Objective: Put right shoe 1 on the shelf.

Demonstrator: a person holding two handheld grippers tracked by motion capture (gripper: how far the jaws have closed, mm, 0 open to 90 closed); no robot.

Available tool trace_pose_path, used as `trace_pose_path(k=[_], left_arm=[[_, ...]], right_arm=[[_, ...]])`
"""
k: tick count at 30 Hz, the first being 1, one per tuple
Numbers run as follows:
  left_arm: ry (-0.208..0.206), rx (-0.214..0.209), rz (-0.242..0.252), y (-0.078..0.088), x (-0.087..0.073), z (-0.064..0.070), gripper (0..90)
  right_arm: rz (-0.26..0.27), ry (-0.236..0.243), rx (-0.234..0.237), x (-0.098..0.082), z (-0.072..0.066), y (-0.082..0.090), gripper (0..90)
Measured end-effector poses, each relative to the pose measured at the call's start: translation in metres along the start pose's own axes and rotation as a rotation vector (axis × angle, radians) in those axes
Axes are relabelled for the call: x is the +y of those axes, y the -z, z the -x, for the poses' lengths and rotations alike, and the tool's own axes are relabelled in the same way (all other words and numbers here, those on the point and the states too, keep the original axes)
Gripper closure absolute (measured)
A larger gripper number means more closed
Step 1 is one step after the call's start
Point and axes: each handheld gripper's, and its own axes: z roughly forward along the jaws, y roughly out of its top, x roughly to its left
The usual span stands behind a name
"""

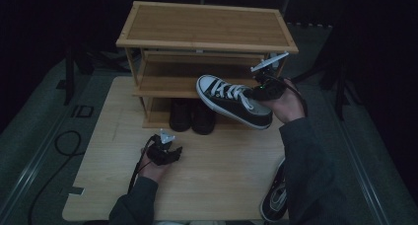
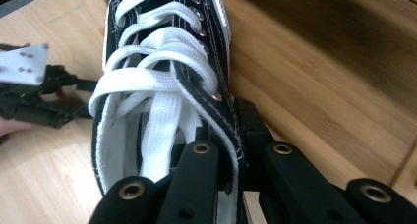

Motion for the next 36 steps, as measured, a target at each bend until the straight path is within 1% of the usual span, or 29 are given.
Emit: trace_pose_path(k=[3, 4, 9, 10, 11, 14, 18, 20, 21, 26, 27, 33, 34, 36], left_arm=[[0.000, 0.000, 0.000, 0.000, 0.000, 0.000, 48.2], [0.000, 0.000, 0.000, 0.000, 0.000, 0.000, 48.2], [-0.001, 0.000, -0.001, 0.000, 0.000, 0.000, 48.2], [-0.001, 0.000, -0.001, 0.000, 0.000, 0.000, 48.2], [-0.002, 0.000, -0.001, 0.000, 0.000, 0.000, 48.2], [-0.003, 0.000, -0.003, 0.000, 0.000, 0.000, 48.2], [-0.001, 0.000, -0.001, 0.000, 0.000, 0.000, 48.2], [-0.001, 0.000, -0.001, 0.000, 0.000, 0.000, 48.2], [-0.002, 0.000, -0.002, 0.000, 0.000, 0.000, 48.2], [-0.002, 0.001, -0.002, 0.000, 0.000, 0.000, 48.2], [-0.002, 0.000, -0.002, 0.000, 0.000, 0.000, 48.2], [-0.003, 0.001, -0.003, 0.000, 0.000, 0.000, 48.2], [-0.003, 0.001, -0.003, 0.000, 0.000, 0.000, 48.2], [-0.002, 0.001, -0.002, 0.000, 0.000, 0.000, 48.2]], right_arm=[[0.003, -0.024, -0.007, 0.001, 0.003, -0.003, 87.9], [0.003, -0.024, -0.007, 0.001, 0.003, -0.003, 87.9], [0.024, -0.060, -0.042, 0.004, 0.009, -0.009, 87.9], [0.024, -0.060, -0.042, 0.004, 0.009, -0.009, 87.9], [0.024, -0.073, -0.059, 0.005, 0.009, -0.010, 87.9], [0.027, -0.079, -0.064, 0.007, 0.010, -0.011, 87.8], [0.045, -0.105, -0.090, 0.012, 0.009, -0.013, 87.7], [0.047, -0.108, -0.094, 0.013, 0.009, -0.013, 87.7], [0.059, -0.120, -0.103, 0.015, 0.009, -0.015, 87.7], [0.079, -0.141, -0.126, 0.014, 0.006, -0.017, 87.7], [0.080, -0.153, -0.136, 0.014, 0.004, -0.019, 87.6], [0.088, -0.205, -0.126, 0.014, 0.004, -0.023, 87.6], [0.088, -0.205, -0.126, 0.014, 0.004, -0.023, 87.6], [0.090, -0.228, -0.126, 0.016, 0.002, -0.026, 87.6]])
